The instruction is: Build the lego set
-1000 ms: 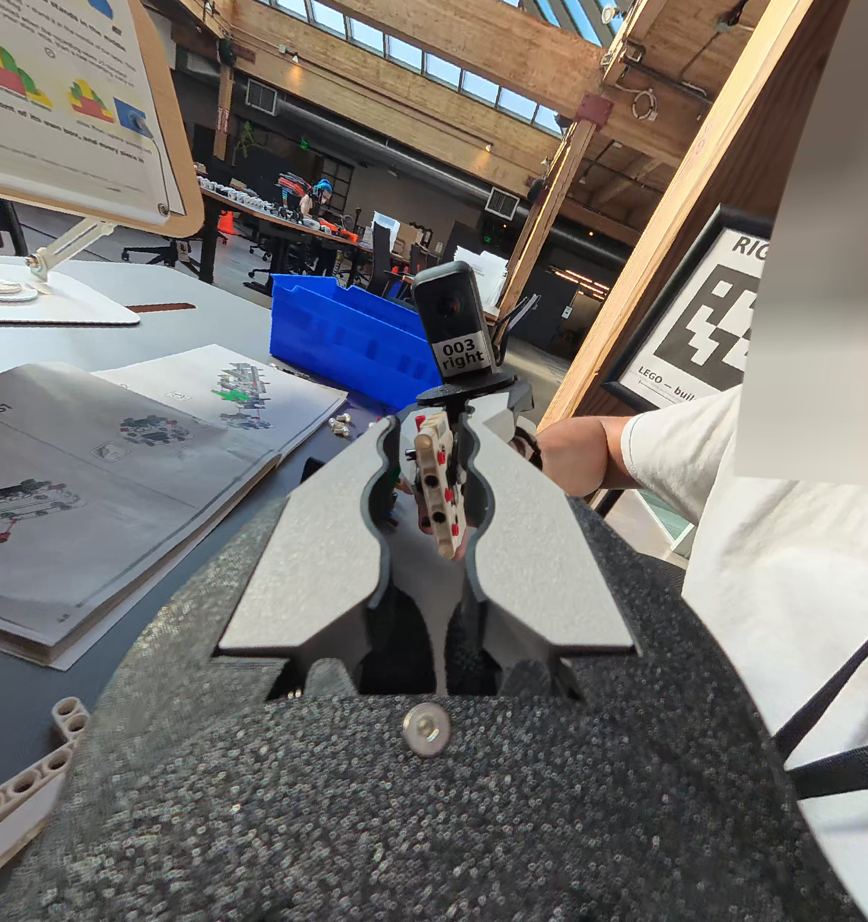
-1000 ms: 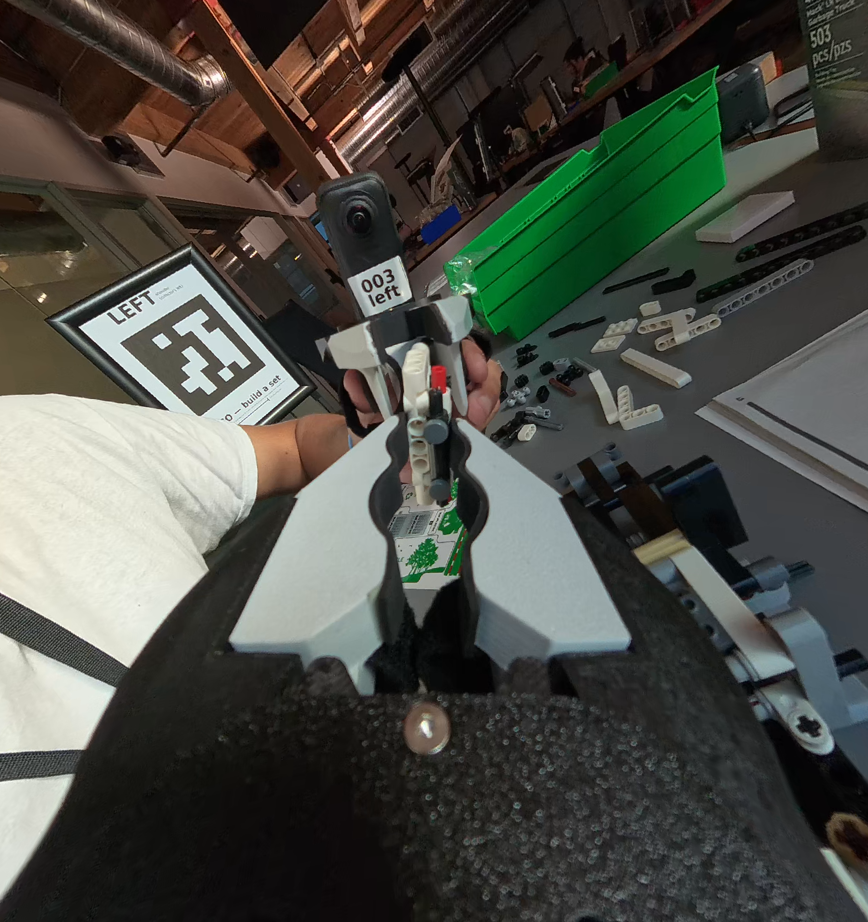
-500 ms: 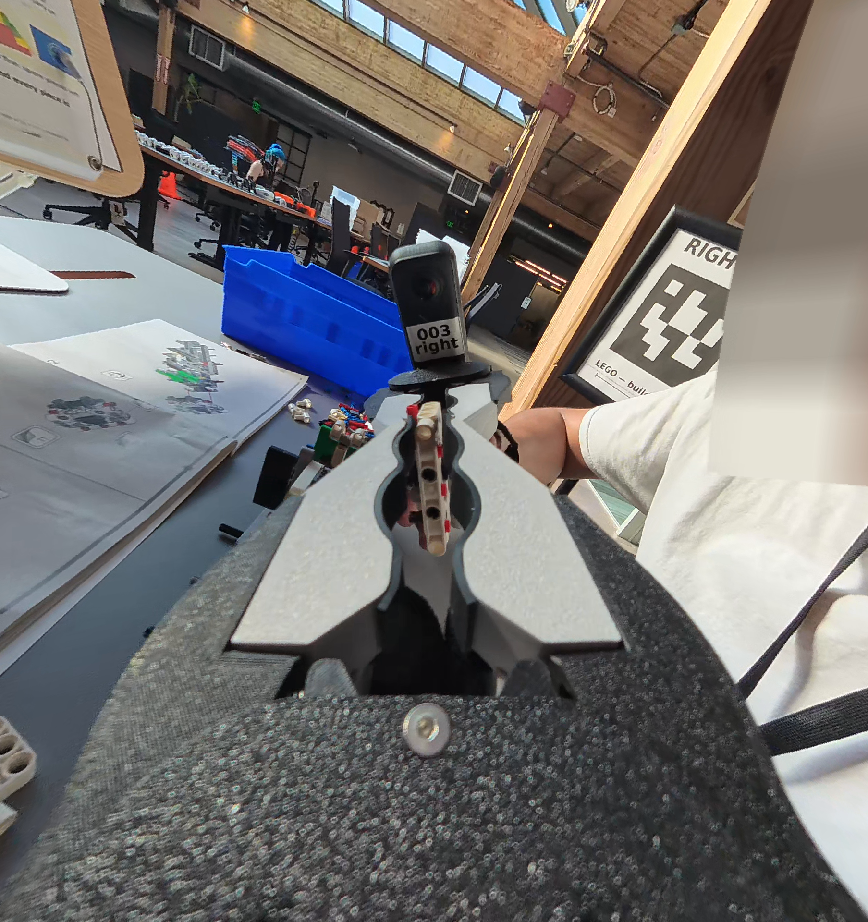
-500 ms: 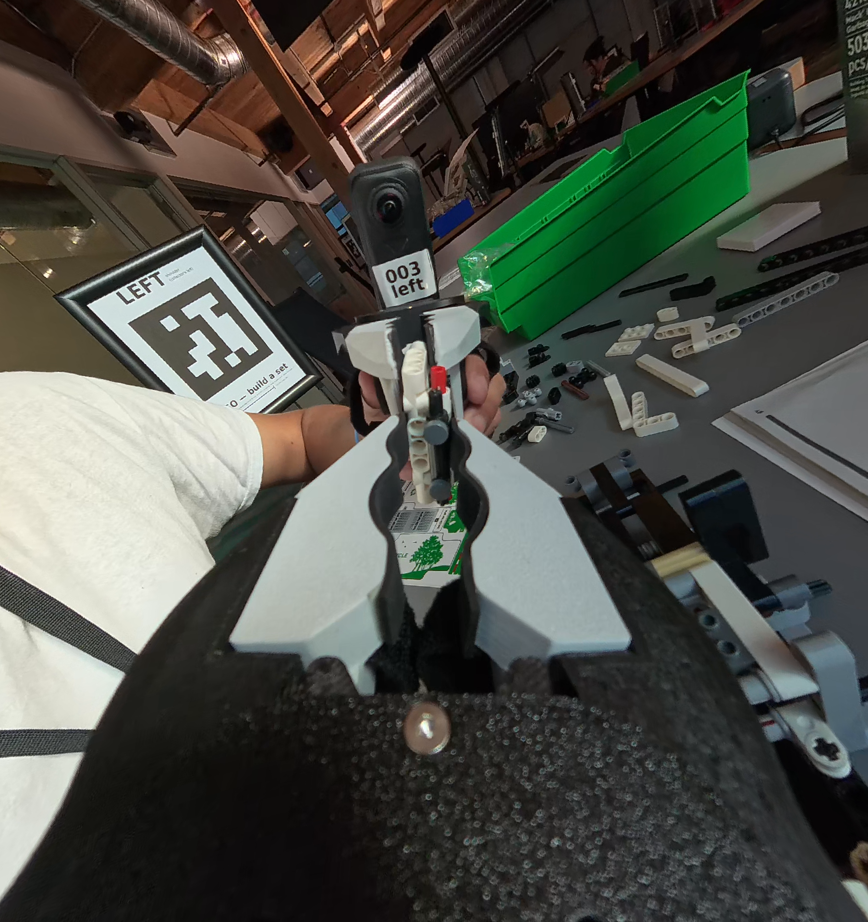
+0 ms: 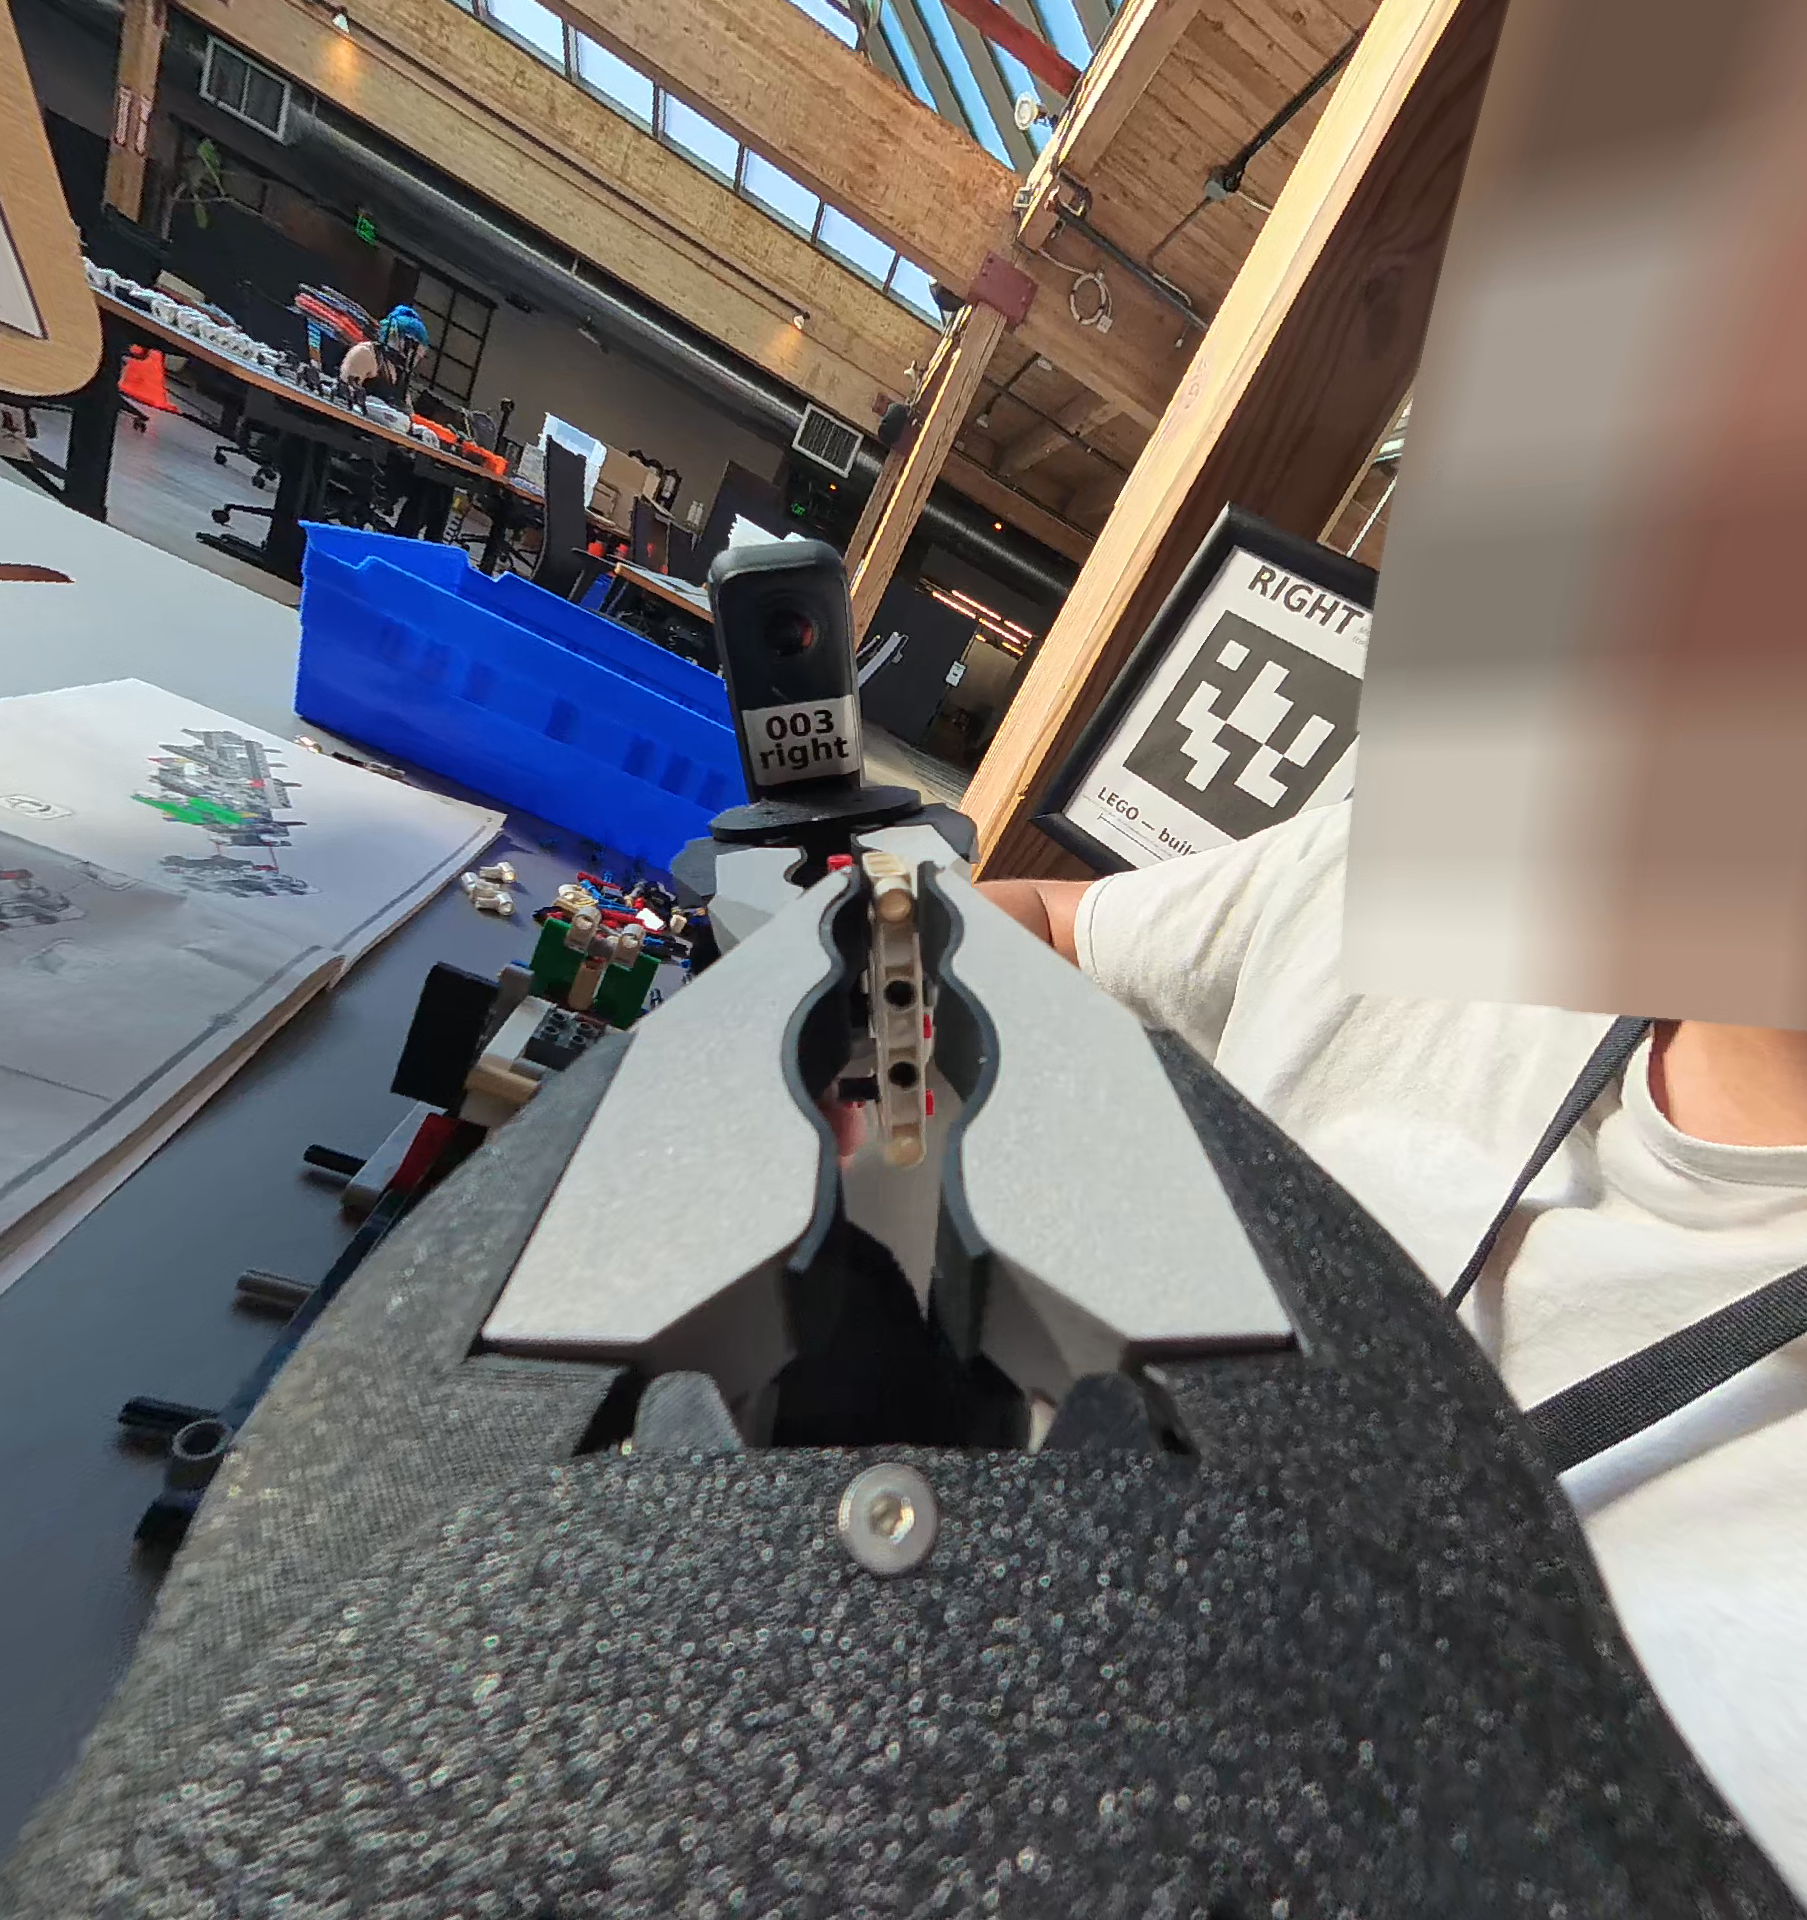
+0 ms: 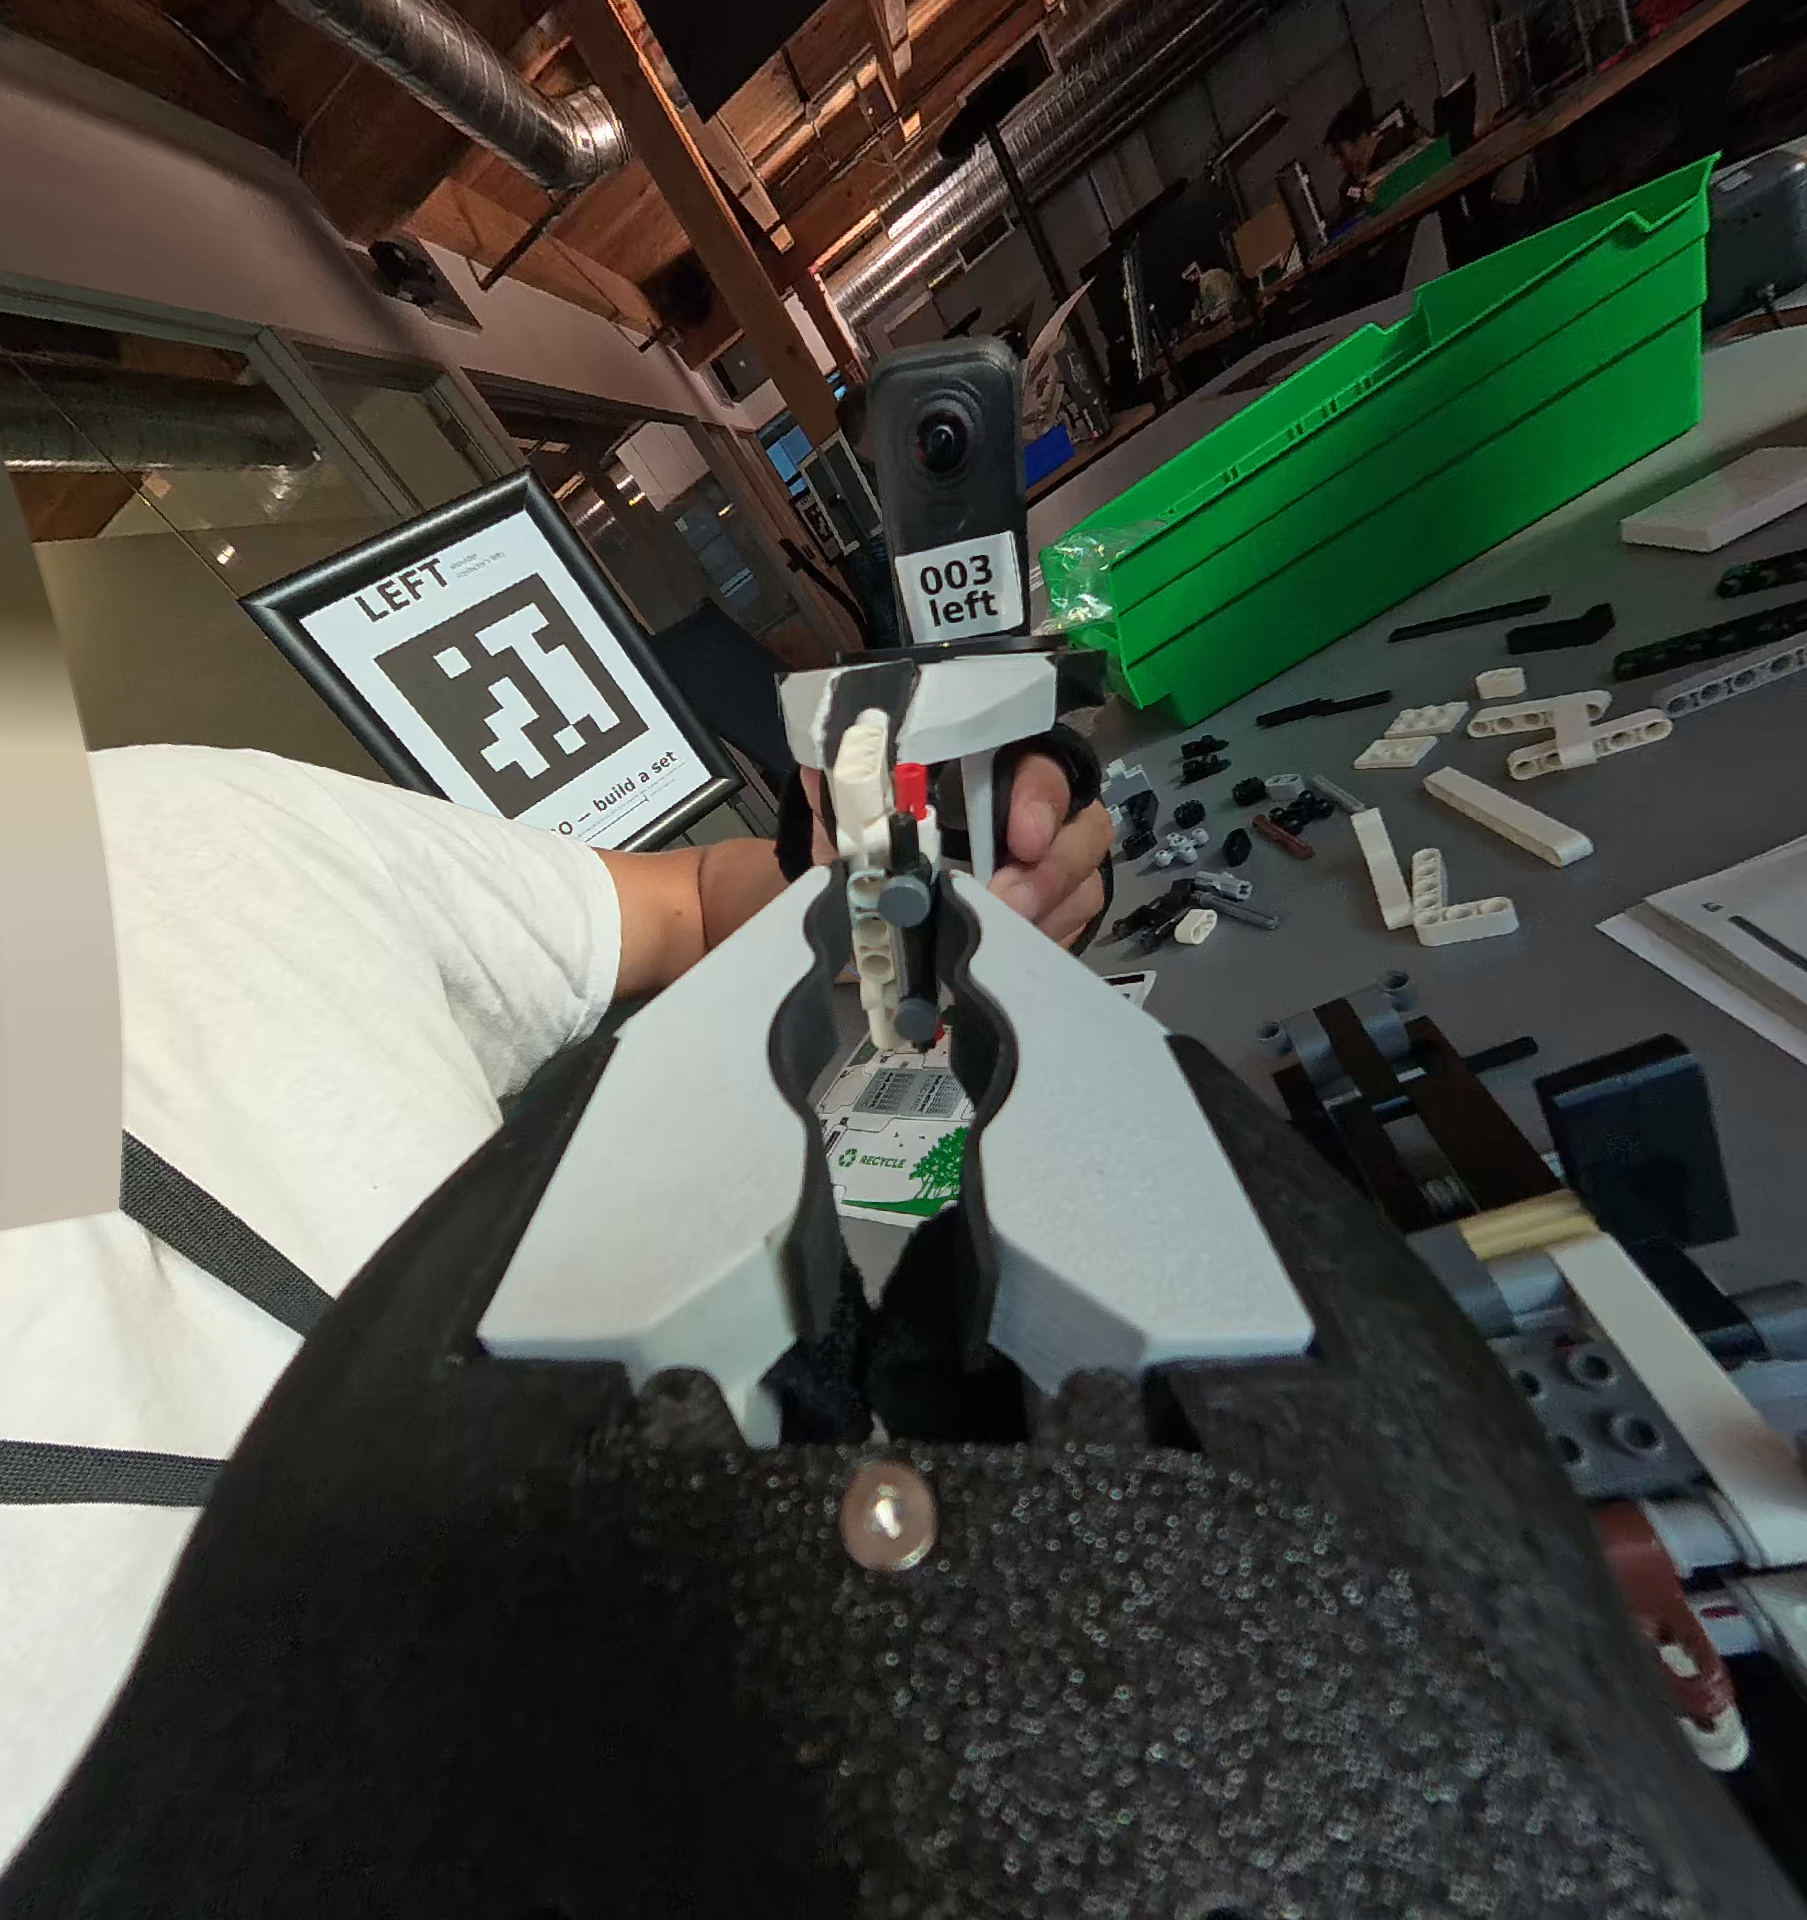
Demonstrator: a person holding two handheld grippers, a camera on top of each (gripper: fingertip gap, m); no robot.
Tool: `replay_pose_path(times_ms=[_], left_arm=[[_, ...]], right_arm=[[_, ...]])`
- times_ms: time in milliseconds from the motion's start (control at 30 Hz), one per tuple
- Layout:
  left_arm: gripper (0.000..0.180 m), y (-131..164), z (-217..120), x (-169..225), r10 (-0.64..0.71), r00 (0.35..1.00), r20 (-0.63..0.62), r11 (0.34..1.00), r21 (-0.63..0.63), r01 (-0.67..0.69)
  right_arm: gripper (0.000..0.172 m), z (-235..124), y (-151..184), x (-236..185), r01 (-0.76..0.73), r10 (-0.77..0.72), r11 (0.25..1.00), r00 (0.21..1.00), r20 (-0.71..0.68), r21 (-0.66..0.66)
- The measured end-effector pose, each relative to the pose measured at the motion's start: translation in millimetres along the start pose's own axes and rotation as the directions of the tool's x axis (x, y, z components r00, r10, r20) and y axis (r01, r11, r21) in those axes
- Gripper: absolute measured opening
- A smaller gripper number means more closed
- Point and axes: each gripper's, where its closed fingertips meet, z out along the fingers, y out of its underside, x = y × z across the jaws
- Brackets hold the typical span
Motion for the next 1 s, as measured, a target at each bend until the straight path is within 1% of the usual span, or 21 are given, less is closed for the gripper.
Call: replay_pose_path(times_ms=[100,167,233,767,1000], left_arm=[[0.018,-1.2,0.5,3.4,0.019,1.0,-0.011,1.0,0.0,-0.019],[0.014,-2.0,-0.3,0.1,0.043,0.999,0.022,0.999,-0.001,-0.043],[0.004,-2.9,-2.1,-4.4,0.068,0.996,0.061,0.998,-0.002,-0.068],[0.006,-2.4,-3.7,-3.3,0.148,0.985,0.083,0.989,-0.039,-0.146],[0.005,-0.2,-3.9,-5.1,0.262,0.956,0.134,0.963,-0.096,-0.25]], right_arm=[[0.014,-1.3,-2.0,1.9,-0.015,0.015,1.0,1.0,-0.001,0.01],[0.014,-1.9,-2.0,4.1,-0.016,0.016,1.0,1.0,-0.009,0.008],[0.014,-1.3,-1.0,4.0,-0.014,0.014,1.0,1.0,-0.012,0.002],[0.014,-1.2,-0.5,3.4,-0.02,0.02,1.0,1.0,-0.009,0.001],[0.014,-1.1,0.8,3.6,-0.02,0.02,1.0,1.0,-0.013,-0.006]])
